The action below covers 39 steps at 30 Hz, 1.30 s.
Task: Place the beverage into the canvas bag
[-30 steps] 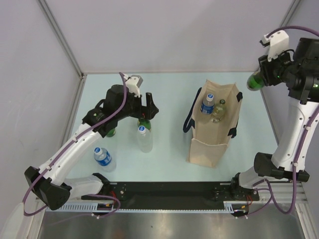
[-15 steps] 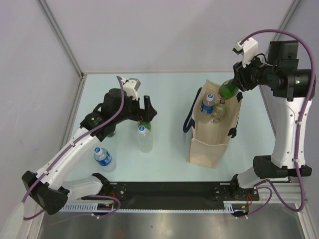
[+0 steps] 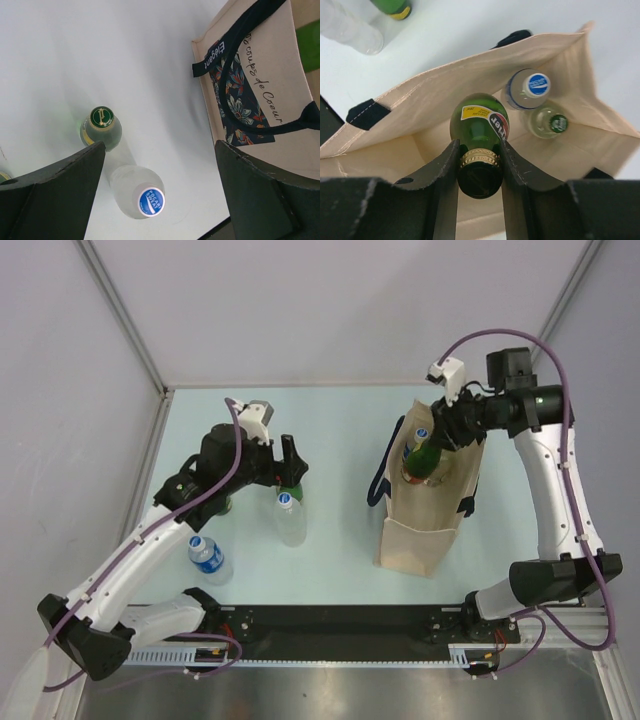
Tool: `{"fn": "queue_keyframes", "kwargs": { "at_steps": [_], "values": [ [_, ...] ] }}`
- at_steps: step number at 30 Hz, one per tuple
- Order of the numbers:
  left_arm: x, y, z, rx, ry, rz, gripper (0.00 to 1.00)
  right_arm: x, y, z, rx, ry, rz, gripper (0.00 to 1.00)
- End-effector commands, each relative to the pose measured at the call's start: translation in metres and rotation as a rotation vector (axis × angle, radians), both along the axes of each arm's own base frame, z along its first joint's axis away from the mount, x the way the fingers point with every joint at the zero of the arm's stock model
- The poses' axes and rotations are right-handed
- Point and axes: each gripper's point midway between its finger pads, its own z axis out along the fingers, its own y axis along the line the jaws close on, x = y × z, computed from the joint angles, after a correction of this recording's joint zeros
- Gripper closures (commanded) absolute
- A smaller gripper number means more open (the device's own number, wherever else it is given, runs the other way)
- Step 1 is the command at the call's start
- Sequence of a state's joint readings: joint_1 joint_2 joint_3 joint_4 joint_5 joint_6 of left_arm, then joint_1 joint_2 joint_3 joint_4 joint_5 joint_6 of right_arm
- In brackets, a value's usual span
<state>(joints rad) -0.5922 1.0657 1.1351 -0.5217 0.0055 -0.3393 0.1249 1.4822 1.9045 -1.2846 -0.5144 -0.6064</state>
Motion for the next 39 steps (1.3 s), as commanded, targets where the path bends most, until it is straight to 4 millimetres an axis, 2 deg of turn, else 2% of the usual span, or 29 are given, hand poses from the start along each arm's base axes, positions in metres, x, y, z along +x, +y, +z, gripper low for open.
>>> {"fn": "queue_keyframes", "kwargs": {
  "at_steps": [1,2,5,8,9,11,16,27,30,34,35,37,39],
  "values": [
    [0.007,0.012,0.008,-0.011,-0.046,0.066,0.02,0.011,0.023,0.026,0.06,-0.196,0.078,1.0],
    [0.009,0.015,0.005,-0.005,-0.041,0.086,0.02,0.013,0.028,0.015,0.055,-0.183,0.087,1.0],
    [0.011,0.019,0.004,-0.005,-0.041,0.112,0.0,0.018,0.034,-0.002,0.047,-0.175,0.091,1.0],
    [0.013,0.025,0.006,-0.015,-0.043,0.141,0.0,0.023,0.041,-0.012,0.025,-0.193,0.097,1.0],
    [0.014,0.025,0.007,-0.022,-0.044,0.145,0.0,0.024,0.043,-0.023,0.005,-0.181,0.097,1.0],
    [0.014,0.026,0.004,-0.032,-0.036,0.152,0.0,0.03,0.046,-0.027,-0.006,-0.206,0.098,1.0],
    [0.012,0.025,0.0,-0.05,-0.023,0.146,0.0,0.035,0.049,-0.057,-0.061,-0.208,0.107,1.0],
    [0.008,0.026,-0.004,-0.062,-0.017,0.147,0.0,0.051,0.05,-0.095,-0.106,-0.225,0.102,1.0],
    [0.008,0.022,-0.006,-0.065,-0.007,0.133,0.0,0.052,0.049,-0.11,-0.127,-0.197,0.113,0.97],
    [0.007,0.021,-0.008,-0.069,0.001,0.125,0.0,0.051,0.047,-0.125,-0.148,-0.162,0.12,0.83],
    [0.007,0.02,-0.007,-0.069,-0.001,0.122,0.0,0.05,0.047,-0.127,-0.149,-0.156,0.122,0.73],
    [0.007,0.019,-0.009,-0.07,0.006,0.116,0.0,0.049,0.048,-0.129,-0.148,-0.149,0.131,0.61],
    [0.007,0.018,-0.008,-0.073,0.004,0.113,0.0,0.047,0.049,-0.13,-0.146,-0.144,0.144,0.57]
  ]
}}
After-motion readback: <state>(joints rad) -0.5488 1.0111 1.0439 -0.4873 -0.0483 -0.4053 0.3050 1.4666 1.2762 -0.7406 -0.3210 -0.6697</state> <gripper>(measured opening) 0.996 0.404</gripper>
